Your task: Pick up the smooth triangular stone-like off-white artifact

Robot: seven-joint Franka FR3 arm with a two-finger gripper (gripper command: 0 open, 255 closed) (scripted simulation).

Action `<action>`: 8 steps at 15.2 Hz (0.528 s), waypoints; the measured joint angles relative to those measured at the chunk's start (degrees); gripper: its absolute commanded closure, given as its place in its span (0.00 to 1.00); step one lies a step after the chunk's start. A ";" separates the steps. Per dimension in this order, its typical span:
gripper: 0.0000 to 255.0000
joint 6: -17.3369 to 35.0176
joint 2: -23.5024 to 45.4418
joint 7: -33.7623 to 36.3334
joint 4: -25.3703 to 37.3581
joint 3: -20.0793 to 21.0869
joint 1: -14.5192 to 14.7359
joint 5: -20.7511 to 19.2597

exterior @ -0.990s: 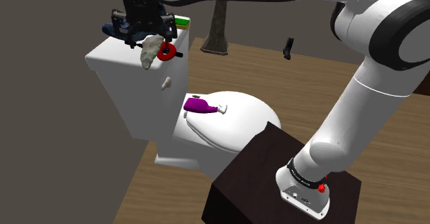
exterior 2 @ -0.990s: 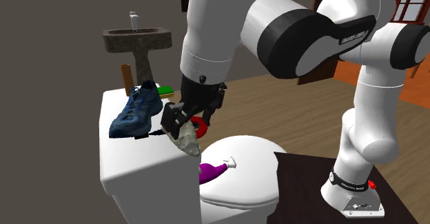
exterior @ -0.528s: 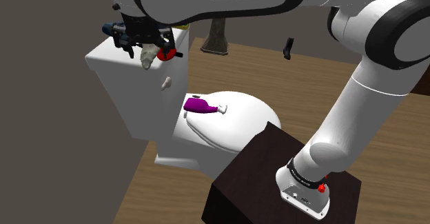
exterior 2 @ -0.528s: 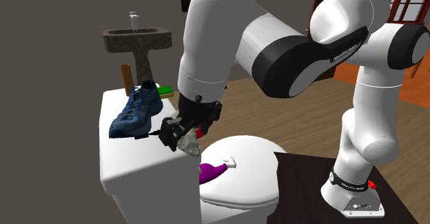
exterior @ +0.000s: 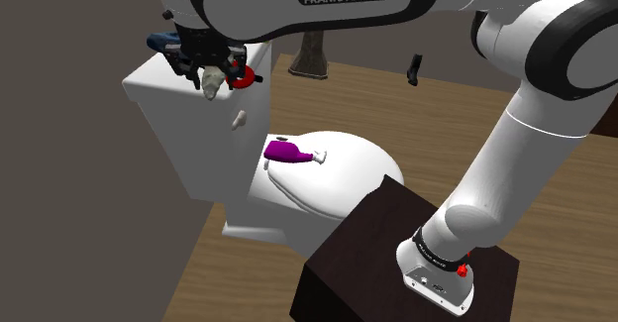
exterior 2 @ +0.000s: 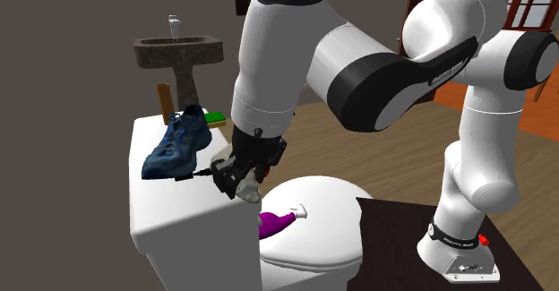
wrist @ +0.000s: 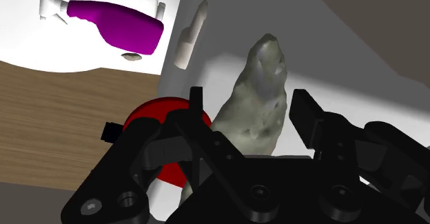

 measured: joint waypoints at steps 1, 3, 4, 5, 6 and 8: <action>1.00 -0.05 0.03 0.00 0.04 0.00 0.01 -0.01; 1.00 -0.06 0.05 0.00 0.06 0.00 0.02 -0.02; 1.00 0.01 -0.06 0.00 -0.07 0.00 -0.02 0.04; 1.00 -0.38 -0.02 -0.12 0.31 0.01 0.01 0.05; 1.00 -0.93 0.07 -0.26 0.90 0.03 0.09 0.03; 1.00 -2.10 0.25 -0.57 2.21 0.09 0.25 -0.02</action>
